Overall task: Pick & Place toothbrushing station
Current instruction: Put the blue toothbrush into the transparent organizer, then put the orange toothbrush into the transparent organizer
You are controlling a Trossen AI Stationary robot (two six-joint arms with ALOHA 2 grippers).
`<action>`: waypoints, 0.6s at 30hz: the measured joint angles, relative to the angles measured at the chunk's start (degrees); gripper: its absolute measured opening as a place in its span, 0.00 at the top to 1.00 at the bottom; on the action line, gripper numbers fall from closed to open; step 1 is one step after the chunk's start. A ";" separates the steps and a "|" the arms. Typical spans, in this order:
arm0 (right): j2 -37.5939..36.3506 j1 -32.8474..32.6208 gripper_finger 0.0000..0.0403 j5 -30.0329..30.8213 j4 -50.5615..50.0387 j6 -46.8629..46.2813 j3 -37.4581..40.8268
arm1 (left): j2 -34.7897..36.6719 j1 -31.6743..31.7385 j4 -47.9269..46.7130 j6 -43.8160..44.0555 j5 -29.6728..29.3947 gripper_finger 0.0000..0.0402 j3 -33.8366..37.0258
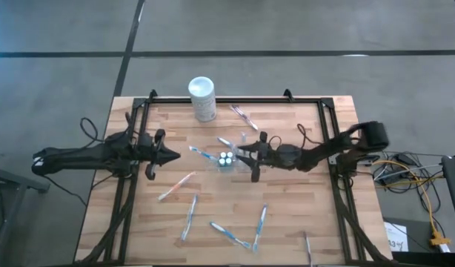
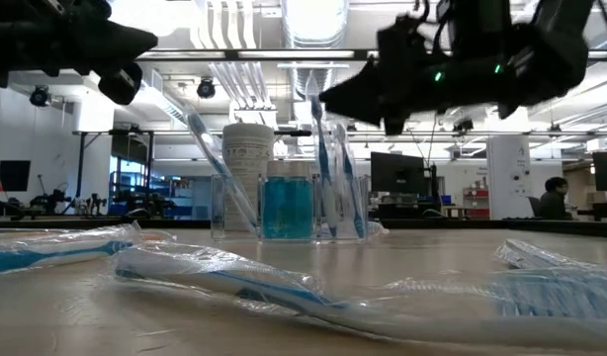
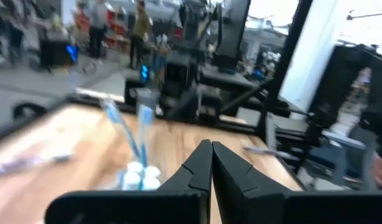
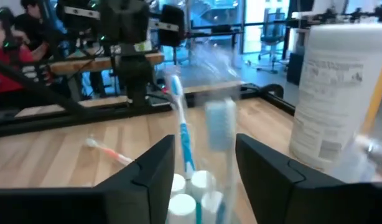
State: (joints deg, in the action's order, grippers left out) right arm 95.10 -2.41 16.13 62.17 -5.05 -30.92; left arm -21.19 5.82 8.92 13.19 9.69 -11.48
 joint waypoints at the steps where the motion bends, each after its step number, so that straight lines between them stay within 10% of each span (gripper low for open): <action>1: -2.49 -0.28 0.58 -0.15 -3.01 0.41 0.00 | 0.00 0.00 -1.60 0.72 0.41 0.97 -0.49; 11: -29.56 -0.87 0.61 -10.87 -43.04 1.64 -0.59 | -5.71 -6.42 -24.06 10.15 -3.43 0.99 -8.12; 18: -35.10 -3.41 0.65 -12.80 -46.46 1.21 3.53 | -14.10 -18.09 -37.22 22.59 -16.34 0.97 -12.73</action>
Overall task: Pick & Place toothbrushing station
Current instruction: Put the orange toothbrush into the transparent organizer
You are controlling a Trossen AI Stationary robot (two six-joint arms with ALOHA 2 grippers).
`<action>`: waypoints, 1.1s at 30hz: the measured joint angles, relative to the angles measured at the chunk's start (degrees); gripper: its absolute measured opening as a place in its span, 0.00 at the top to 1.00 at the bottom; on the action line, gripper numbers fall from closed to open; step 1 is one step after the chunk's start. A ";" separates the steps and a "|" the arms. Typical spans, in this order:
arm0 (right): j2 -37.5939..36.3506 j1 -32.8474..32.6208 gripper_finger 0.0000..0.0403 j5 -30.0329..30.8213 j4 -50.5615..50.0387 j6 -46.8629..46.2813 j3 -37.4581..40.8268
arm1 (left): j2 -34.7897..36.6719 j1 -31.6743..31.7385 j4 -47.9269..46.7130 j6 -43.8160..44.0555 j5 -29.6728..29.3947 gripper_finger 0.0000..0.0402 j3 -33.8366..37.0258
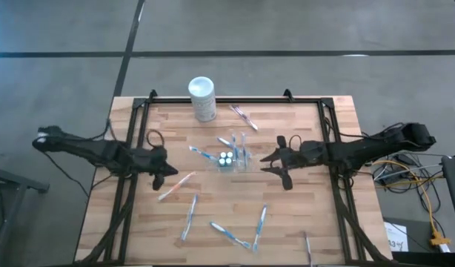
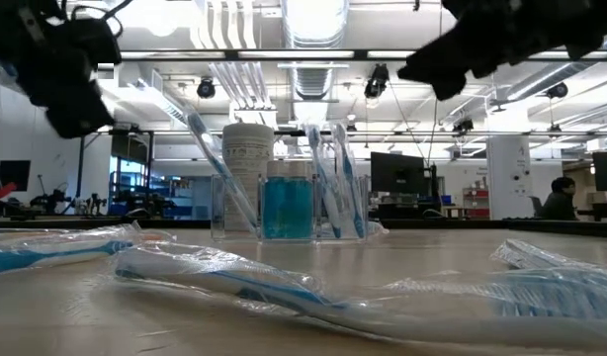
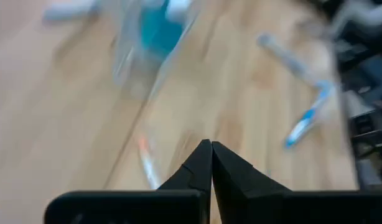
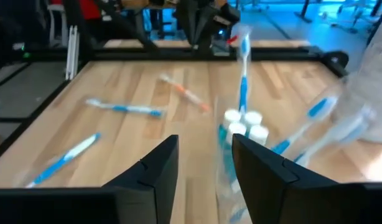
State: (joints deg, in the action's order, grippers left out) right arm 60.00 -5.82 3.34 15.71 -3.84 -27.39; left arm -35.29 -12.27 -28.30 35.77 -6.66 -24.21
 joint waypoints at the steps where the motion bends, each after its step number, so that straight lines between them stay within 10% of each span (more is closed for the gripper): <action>1: -0.04 -0.27 0.65 0.02 -0.03 0.00 0.60 | -1.37 -1.85 -1.71 3.02 -1.54 0.95 -0.60; 15: 9.23 -0.68 0.64 -4.00 11.07 1.58 2.32 | -24.34 -21.93 -20.94 32.04 -5.83 0.75 -11.29; 33: 21.33 -0.70 0.66 -3.98 10.56 6.01 -6.91 | -42.20 -23.60 -19.35 30.06 -0.89 0.42 -12.13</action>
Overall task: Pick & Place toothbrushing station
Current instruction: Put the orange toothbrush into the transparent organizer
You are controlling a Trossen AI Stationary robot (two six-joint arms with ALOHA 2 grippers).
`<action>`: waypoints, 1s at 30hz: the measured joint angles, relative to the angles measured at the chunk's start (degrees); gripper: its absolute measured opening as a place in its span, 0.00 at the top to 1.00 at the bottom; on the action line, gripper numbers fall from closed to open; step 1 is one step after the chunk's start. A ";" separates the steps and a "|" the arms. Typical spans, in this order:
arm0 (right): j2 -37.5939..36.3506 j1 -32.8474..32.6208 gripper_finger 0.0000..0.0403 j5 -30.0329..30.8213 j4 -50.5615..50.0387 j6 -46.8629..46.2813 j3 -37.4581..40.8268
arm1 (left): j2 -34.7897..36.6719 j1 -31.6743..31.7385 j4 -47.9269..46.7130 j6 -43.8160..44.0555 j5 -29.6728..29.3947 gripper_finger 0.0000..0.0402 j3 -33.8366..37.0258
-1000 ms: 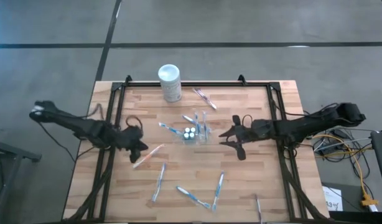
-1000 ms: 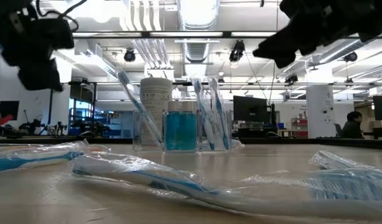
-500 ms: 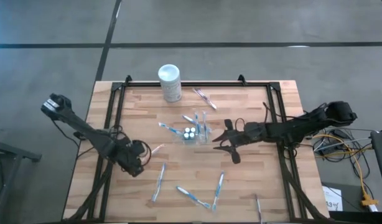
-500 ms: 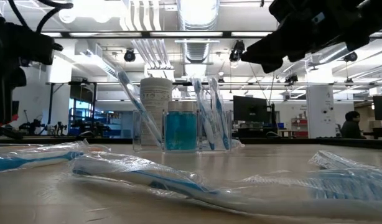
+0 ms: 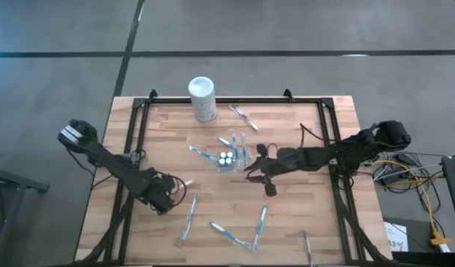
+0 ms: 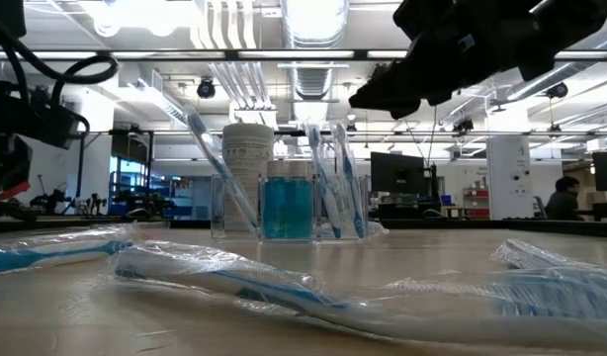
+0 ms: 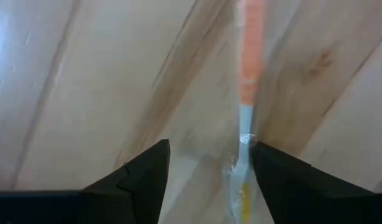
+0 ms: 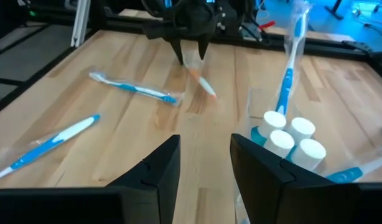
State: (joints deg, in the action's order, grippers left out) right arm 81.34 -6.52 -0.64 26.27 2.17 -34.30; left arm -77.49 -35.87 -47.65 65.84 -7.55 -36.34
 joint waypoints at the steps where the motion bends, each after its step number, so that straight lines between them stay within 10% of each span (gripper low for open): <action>1: 0.43 0.00 0.65 0.02 -0.08 0.00 -0.16 | -0.52 -0.03 0.24 -0.01 0.07 0.42 -0.03; 10: 0.88 -0.02 0.68 0.02 -0.40 -0.04 -0.86 | -4.36 -0.15 0.69 -2.46 0.19 0.50 -0.20; 18: 0.90 -0.09 0.68 0.15 -0.34 1.08 -0.90 | -4.47 -0.20 0.56 -5.79 -0.03 0.94 -0.24; 30: 0.86 -0.40 0.63 0.18 -0.19 2.74 -2.89 | -2.70 -0.36 -12.33 -7.28 -2.73 0.99 -10.15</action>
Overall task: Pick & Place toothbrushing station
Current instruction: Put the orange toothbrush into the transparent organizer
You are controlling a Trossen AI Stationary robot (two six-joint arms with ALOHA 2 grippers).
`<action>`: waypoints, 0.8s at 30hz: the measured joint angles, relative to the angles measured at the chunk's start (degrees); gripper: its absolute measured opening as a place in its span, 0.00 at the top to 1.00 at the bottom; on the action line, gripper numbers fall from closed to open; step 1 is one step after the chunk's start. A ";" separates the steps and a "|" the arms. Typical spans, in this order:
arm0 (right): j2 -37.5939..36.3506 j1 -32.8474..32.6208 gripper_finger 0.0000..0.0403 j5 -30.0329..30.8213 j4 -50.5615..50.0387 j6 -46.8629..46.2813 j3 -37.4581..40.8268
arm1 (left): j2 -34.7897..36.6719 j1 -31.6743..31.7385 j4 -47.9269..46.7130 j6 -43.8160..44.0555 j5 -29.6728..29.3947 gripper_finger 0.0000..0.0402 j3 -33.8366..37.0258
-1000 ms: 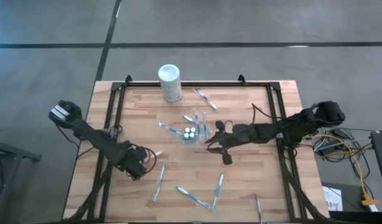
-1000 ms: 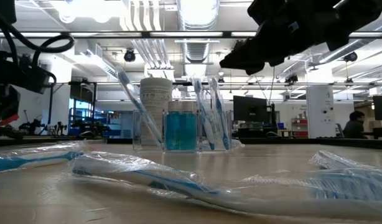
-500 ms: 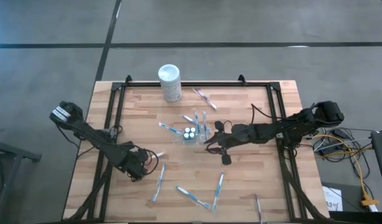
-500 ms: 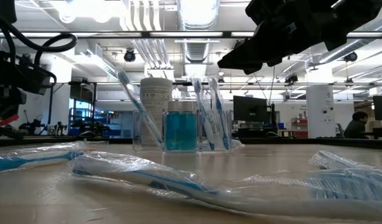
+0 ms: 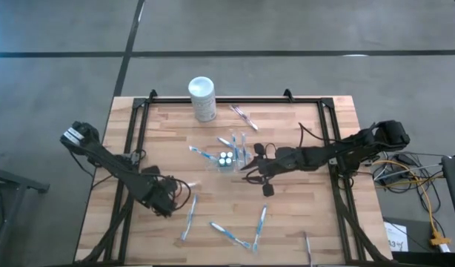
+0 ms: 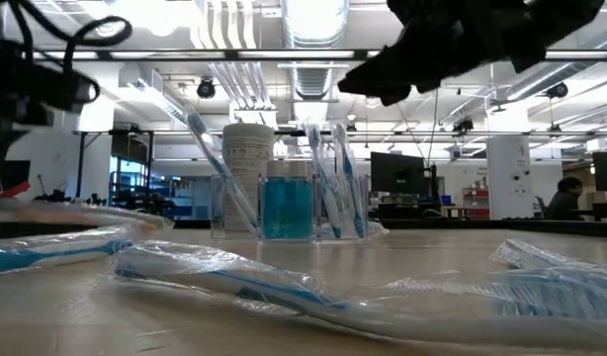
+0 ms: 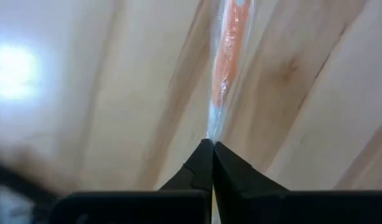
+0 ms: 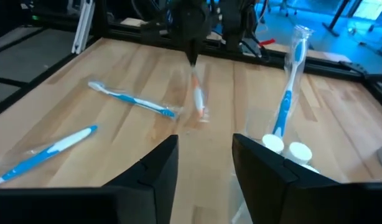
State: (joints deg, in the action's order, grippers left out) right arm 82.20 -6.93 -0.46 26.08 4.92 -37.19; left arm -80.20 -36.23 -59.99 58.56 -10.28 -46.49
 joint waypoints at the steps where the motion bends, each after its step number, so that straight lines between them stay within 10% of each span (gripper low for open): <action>1: 0.06 -0.20 0.61 0.02 -2.01 0.30 -1.31 | -0.17 0.00 -2.36 -0.85 -0.20 0.99 -1.76; 24: 25.46 -4.58 0.33 12.83 -33.35 14.81 -45.06 | -9.39 2.49 -24.12 -13.64 -15.53 1.00 -30.13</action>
State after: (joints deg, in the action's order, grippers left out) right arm 107.66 -11.51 12.37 -7.27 19.72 -82.25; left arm -89.58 -33.74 -84.10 44.92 -25.81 -76.62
